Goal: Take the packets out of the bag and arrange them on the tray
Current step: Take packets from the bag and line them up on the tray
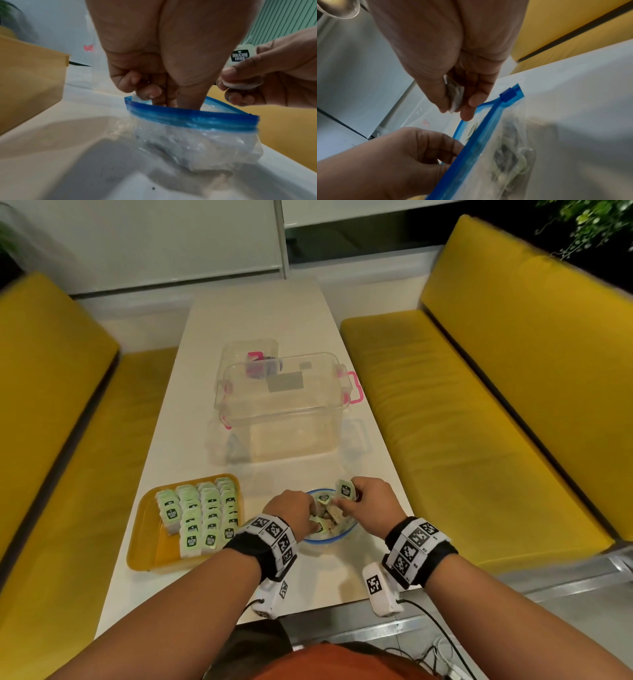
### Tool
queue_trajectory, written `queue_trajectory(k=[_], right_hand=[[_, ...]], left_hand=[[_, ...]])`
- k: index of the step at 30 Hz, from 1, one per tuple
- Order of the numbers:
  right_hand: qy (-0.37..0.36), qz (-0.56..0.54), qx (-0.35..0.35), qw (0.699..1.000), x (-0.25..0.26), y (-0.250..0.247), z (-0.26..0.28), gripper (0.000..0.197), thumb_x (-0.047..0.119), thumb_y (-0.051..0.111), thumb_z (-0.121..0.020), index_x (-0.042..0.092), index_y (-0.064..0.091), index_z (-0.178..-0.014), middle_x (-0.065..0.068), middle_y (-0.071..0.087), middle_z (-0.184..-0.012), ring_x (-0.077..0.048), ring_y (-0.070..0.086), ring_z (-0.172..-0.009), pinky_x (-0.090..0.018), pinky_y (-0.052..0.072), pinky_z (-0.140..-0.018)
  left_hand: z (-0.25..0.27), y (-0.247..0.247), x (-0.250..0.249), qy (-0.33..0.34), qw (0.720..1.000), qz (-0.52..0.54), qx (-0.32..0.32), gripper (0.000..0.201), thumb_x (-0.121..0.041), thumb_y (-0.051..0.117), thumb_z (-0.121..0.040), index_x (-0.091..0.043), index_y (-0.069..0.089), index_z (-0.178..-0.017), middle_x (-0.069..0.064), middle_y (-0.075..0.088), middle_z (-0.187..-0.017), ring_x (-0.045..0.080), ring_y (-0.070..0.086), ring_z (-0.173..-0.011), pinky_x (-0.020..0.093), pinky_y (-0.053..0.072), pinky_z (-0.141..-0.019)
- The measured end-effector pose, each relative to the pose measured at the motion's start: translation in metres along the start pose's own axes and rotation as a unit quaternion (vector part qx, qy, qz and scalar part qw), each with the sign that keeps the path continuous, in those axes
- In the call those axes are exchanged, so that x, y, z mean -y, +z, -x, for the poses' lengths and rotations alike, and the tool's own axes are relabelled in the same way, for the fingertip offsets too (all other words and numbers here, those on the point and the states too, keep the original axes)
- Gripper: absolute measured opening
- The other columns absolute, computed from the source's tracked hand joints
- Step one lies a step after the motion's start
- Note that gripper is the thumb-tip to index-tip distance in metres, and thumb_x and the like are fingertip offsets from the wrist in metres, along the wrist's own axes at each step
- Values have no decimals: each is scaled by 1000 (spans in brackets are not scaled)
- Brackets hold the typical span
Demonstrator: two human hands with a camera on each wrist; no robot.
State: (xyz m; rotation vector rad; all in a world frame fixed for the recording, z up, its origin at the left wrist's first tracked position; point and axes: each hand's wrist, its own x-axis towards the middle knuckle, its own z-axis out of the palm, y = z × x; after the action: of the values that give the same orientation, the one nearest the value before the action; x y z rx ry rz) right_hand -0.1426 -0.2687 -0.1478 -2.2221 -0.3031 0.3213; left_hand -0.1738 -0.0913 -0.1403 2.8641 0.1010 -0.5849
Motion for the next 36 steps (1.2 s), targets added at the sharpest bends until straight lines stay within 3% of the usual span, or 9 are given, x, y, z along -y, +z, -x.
queue_trajectory(k=[8,12,17,23,26,28,31,34,36], right_hand=[[13,-67,7,998,7,1,4,30,35,56,-97,19,65,-74,-2,71,-62,-12,68,-56,-25,50,-61],[-5,-95,12,995,8,8,-3,25,10,44,-100,20,67,-99,3,73,-86,-16,68,-66,-24,50,-64],[4,-82,32,996,14,11,-7,33,0,39,-93,20,65,-96,8,62,-73,-9,56,-67,-22,42,-66],[18,-93,50,994,23,9,-7,25,17,43,-98,16,51,-75,1,53,-69,-18,48,-66,-35,39,-68],[9,-148,49,988,29,7,-8,41,41,45,-97,3,49,-82,-10,55,-78,-25,52,-73,-48,46,-77],[-10,-193,80,978,33,6,-9,56,59,54,-86,3,47,-87,-9,54,-83,-28,55,-76,-46,50,-77],[-56,-197,148,967,40,5,-11,39,36,72,-82,10,47,-95,-6,62,-88,-20,63,-79,-41,53,-74],[-54,-293,194,935,53,5,-12,26,3,61,-91,8,42,-108,-14,69,-100,-33,69,-79,-38,58,-69],[-50,-339,205,917,63,5,-13,25,0,57,-94,5,42,-113,-19,67,-96,-33,64,-69,-35,54,-62]], left_hand=[[4,-2,4,16,1000,19,-1,22,-31,70,-83,-28,69,-104,-2,69,-104,20,64,-96,33,52,-86],[9,-10,6,35,998,38,-39,14,-25,62,-88,-27,72,-98,-2,71,-100,21,64,-93,31,51,-81],[15,-22,8,44,996,49,-56,17,-31,54,-94,-25,70,-92,0,69,-91,22,62,-86,29,44,-72],[17,-33,12,91,990,80,-75,20,-31,50,-96,-22,68,-96,0,67,-92,21,59,-88,31,41,-73],[20,-48,11,157,979,93,-94,18,-31,54,-95,-23,70,-96,-4,65,-89,16,55,-86,32,41,-76],[20,-57,12,183,969,114,-124,14,-30,57,-94,-25,70,-97,-5,64,-88,12,54,-83,30,42,-76],[20,-70,14,184,955,167,-161,11,-28,62,-91,-25,71,-95,-8,64,-86,8,55,-79,23,41,-74],[20,-79,17,171,950,185,-185,8,-29,64,-91,-27,70,-94,-11,61,-84,1,52,-72,20,37,-71],[22,-80,22,165,945,180,-216,6,-30,65,-89,-31,68,-95,-14,57,-87,-5,49,-71,17,35,-69]])
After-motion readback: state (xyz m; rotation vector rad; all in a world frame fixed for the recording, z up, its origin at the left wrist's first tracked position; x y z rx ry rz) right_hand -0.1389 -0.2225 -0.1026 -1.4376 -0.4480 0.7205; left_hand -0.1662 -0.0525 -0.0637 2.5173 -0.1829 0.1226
